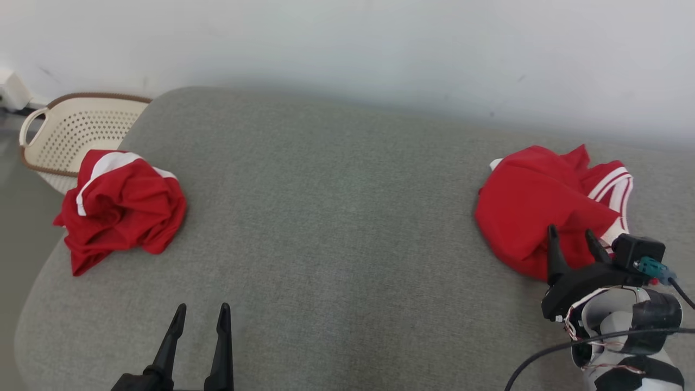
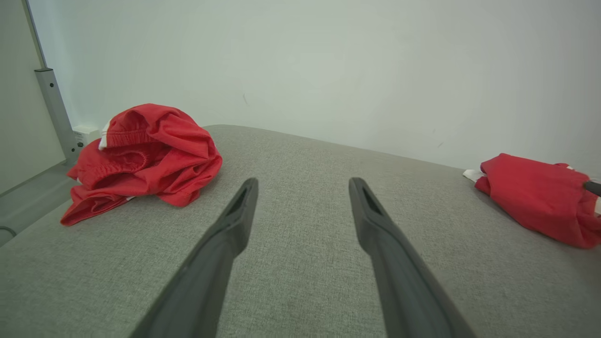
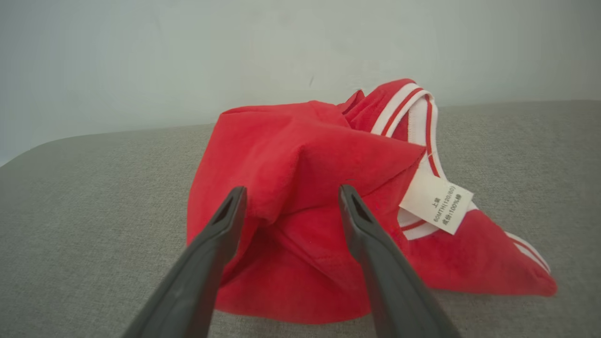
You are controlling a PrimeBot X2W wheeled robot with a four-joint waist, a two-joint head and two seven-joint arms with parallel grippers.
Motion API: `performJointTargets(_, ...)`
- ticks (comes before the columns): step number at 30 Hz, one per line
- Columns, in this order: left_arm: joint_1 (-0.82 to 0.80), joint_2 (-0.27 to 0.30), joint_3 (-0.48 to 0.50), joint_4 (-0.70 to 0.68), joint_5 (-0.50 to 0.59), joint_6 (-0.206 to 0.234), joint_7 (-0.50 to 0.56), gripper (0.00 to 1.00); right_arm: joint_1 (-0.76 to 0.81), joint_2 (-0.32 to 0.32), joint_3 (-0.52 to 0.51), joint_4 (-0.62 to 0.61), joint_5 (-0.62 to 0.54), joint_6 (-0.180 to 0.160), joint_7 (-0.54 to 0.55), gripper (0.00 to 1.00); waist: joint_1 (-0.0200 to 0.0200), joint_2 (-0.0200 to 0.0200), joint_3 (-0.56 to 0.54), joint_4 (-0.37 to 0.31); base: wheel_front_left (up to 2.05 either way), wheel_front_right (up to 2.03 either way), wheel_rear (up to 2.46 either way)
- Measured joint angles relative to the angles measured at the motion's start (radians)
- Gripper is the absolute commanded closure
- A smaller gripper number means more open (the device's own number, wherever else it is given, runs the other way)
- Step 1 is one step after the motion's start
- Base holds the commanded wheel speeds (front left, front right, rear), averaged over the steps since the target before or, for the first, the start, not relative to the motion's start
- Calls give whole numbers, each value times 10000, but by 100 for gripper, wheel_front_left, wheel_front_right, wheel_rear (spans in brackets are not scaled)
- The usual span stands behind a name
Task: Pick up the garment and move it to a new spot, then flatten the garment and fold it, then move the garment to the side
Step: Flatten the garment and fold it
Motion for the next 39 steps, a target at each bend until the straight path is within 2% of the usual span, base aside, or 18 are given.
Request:
performJointTargets(4, -153, 0, -111, 27, -38, -2, 0, 0, -768, -86, -123, 1386, 205, 0, -25, 0, 0, 0, 219, 328, 0, 0, 0)
performJointTargets(5, -204, -2, -121, 25, -48, -4, 0, 0, -901, -105, -150, 1634, 226, 0, -82, 19, 0, 0, 261, 392, 0, 0, 0)
performJointTargets(6, -223, -4, -132, 33, -52, -15, 0, 0, -1027, -121, -176, 1866, 290, 0, -98, 80, 0, 0, 305, 455, 0, 0, 0)
performJointTargets(7, -228, 0, -148, 59, -59, -27, 0, 0, -1151, -144, -151, 2086, 288, 0, -159, 100, 0, 0, 348, 519, 0, 0, 0)
performJointTargets(11, -277, -2, -205, 69, -69, -10, 0, 0, -1588, -157, 35, 2452, 320, 0, -562, 100, 0, 0, 512, 727, 0, 0, 0)
performJointTargets(16, -276, -2, -115, 128, -75, 58, 0, 0, -1632, 50, 763, 2219, 378, 0, -813, 100, 1, 1, 544, 786, 0, 0, 0)
performJointTargets(27, -167, -4, -136, 119, -150, 146, 0, 0, 757, 374, 2656, -1306, 809, 0, -874, 100, 0, 0, 210, 344, 0, 0, 0)
performJointTargets(31, -131, -6, -121, 113, -178, 142, 0, 0, 1504, 418, 3108, -1603, 1005, 0, -872, 98, 0, 0, 183, 169, 0, 0, 0)
performJointTargets(32, -128, -4, -127, 123, -178, 142, 0, 0, 1562, 403, 3116, -1592, 1001, 0, -872, 11, 0, 0, 184, 131, 0, 0, 0)
performJointTargets(33, -129, -2, -127, 125, -178, 142, 0, 0, 1567, 376, 3104, -1592, 993, 0, -872, 0, 0, 0, 184, 99, 0, 0, 0)
performJointTargets(39, -129, -4, -115, 121, -159, 144, 0, 0, 1651, 359, 3058, -1793, 1053, 0, -872, 0, 0, 0, 152, -71, 0, 0, 0)
